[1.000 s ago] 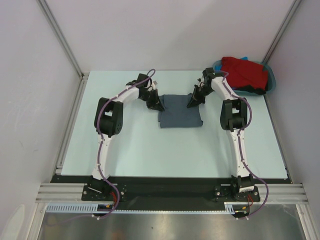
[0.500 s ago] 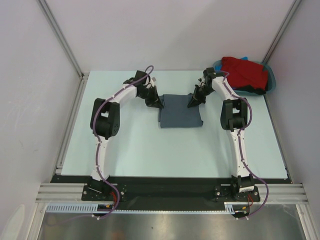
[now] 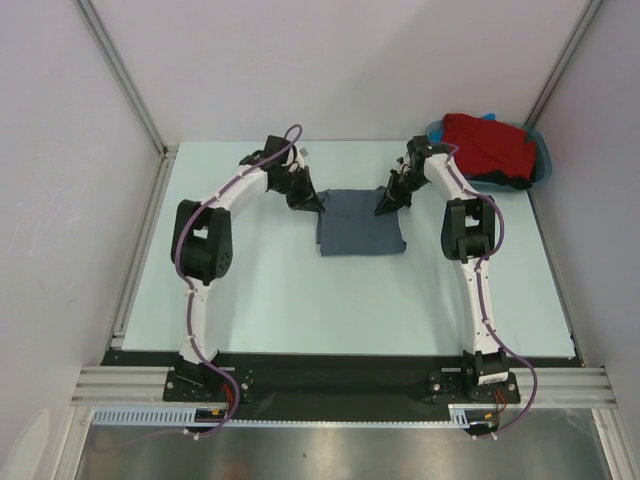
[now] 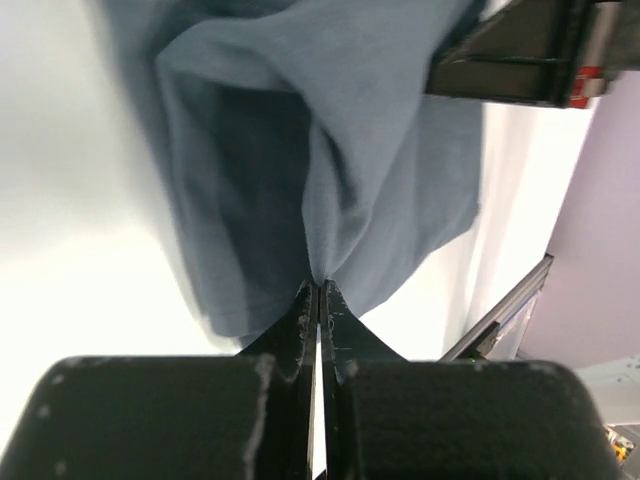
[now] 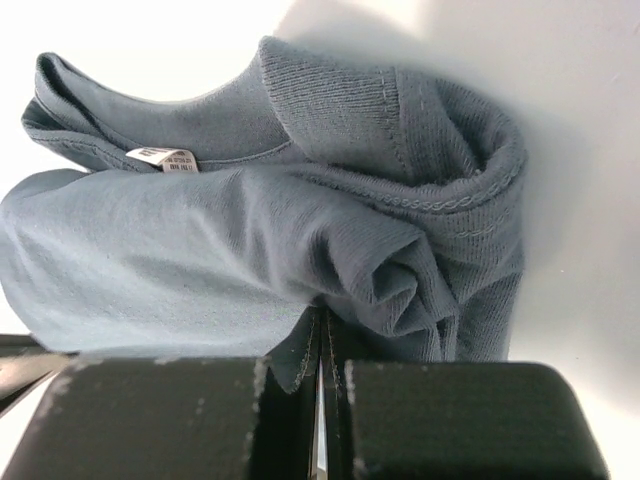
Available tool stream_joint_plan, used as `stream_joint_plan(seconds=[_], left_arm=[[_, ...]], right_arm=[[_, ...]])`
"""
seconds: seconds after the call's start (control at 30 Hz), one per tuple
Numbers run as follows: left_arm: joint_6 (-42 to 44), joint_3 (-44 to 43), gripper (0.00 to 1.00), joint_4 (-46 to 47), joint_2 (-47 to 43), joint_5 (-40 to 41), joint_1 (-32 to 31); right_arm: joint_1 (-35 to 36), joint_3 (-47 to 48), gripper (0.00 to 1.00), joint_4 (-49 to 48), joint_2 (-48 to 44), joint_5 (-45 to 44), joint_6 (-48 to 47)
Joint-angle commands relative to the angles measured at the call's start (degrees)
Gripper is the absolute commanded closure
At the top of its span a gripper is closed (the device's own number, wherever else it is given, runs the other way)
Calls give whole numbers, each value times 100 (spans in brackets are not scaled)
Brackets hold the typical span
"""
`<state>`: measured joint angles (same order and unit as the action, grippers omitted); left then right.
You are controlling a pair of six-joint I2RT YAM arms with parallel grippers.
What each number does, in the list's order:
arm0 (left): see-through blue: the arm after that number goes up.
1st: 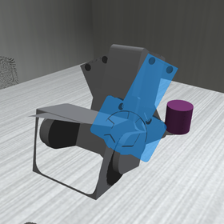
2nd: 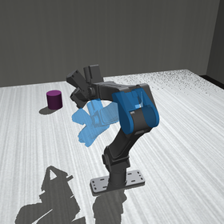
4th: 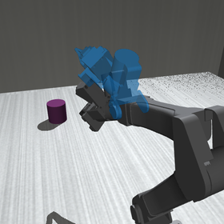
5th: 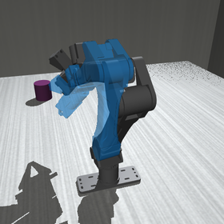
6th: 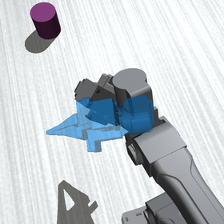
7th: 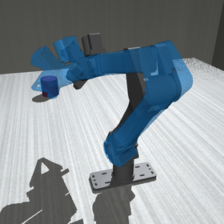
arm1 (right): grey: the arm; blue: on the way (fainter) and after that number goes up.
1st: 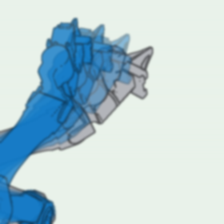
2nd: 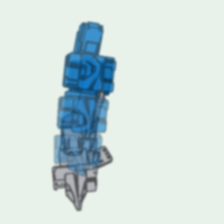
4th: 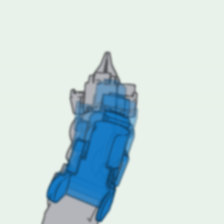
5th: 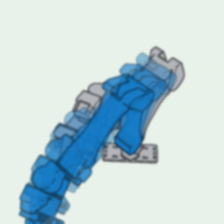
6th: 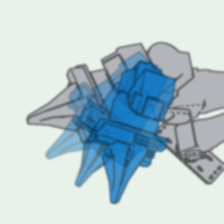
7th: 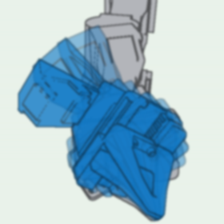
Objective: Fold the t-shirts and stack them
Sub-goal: Fold the tshirt
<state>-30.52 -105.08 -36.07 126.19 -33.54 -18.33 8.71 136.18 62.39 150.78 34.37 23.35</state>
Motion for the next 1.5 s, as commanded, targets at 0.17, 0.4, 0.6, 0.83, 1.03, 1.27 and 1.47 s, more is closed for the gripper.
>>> stream_joint_plan(seconds=[0.17,0.4,0.6,0.83,1.03,1.27,1.47], left_arm=[[29,505,100,-708,-437,900,268],[29,541,99,-664,-420,1183,382],[-33,173,0,-331,-376,1131,400],[-129,-566,0,56,-166,658,400],[-507,-882,0,935,203,-327,374],[-815,-831,0,1208,670,-698,374],[-824,-497,5,1296,679,-628,383]], right_arm=[[-80,137,100,45,206,-352,-85],[-89,137,100,45,206,-317,-77],[-89,119,100,36,162,-291,-94],[-71,128,100,27,-66,-369,-129],[-71,128,100,54,-233,-431,-191],[-62,119,100,72,-216,-396,-209],[-80,128,100,63,-189,-361,-208]])
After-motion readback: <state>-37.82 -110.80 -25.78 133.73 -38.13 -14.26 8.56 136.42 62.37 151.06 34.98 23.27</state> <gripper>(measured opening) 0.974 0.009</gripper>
